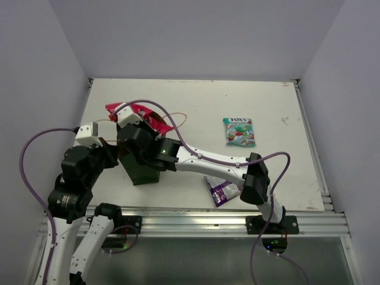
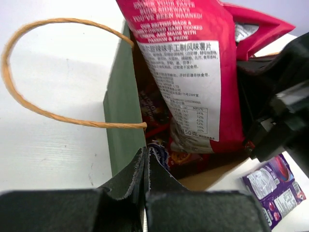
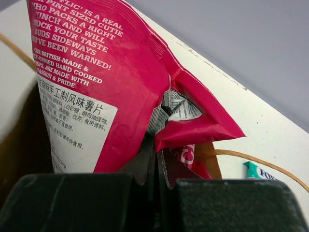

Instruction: Place the snacks into the paper bag

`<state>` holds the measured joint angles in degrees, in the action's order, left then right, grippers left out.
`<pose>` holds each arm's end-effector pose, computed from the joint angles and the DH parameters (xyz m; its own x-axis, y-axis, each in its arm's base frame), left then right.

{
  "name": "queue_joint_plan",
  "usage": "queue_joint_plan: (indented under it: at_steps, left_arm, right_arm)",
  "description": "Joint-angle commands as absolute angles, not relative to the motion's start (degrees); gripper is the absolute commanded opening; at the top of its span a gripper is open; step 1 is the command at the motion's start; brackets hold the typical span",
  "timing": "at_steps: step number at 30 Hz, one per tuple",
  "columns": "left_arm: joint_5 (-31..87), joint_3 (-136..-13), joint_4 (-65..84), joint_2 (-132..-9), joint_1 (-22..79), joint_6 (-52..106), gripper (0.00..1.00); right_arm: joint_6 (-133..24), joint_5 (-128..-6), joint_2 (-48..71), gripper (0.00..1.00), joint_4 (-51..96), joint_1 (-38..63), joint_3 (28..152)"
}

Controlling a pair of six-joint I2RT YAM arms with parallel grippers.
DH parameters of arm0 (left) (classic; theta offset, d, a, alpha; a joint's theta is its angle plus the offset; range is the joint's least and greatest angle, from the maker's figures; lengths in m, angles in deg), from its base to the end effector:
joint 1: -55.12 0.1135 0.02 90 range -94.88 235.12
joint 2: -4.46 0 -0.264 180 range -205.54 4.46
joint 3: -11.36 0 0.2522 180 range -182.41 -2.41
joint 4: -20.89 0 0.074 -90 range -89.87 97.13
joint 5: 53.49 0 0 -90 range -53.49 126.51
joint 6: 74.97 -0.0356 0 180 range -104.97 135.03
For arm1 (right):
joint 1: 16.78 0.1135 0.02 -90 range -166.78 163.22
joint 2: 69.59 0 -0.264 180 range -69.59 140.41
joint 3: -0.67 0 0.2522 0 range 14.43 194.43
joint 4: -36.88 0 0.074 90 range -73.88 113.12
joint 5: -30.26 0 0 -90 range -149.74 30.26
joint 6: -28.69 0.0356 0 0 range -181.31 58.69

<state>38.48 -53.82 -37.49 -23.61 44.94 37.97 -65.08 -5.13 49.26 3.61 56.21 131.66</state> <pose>0.0891 -0.0148 0.3501 -0.3854 -0.3266 -0.8630 -0.0055 0.9361 -0.3517 0.1688 0.4526 0.3637 -0.0834 -0.4029 -0.9114 -0.3376 0.8720 -0.3546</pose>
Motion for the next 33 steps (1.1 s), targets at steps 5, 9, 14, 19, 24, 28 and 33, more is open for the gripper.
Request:
queue_joint_plan:
  at_steps: [5,9,14,19,24,28,33]
  left_arm:
    - [45.99,-60.67,-42.61,-22.17,45.01,37.01,0.0]
    - [45.83,-60.59,-42.79,-22.26,45.01,36.39,0.0]
    - [41.17,-55.15,-39.89,-22.43,45.01,37.53,0.0]
    - [39.85,-53.29,-38.13,-22.87,45.01,37.71,0.0]
    - [39.14,-52.77,-37.34,-23.14,45.01,37.71,0.0]
    - [38.35,-52.24,-36.9,-22.96,45.01,37.88,0.0]
    - [38.09,-51.98,-36.72,-22.87,44.92,38.15,0.0]
  right_arm:
    - [-66.06,-2.88,53.45,0.0,-5.96,54.85,138.7]
    - [-65.36,-5.07,54.69,0.0,-6.32,54.85,139.94]
    - [-62.46,-10.07,57.67,0.0,-11.76,54.85,145.29]
    - [-61.75,-13.51,59.43,0.0,-18.96,54.85,148.37]
    - [-58.32,-15.19,57.07,0.29,-21.62,54.85,145.23]
    - [-59.98,-14.65,48.99,0.73,-10.58,54.93,136.01]
    - [-65.6,-13.87,37.22,0.83,0.68,55.2,133.44]
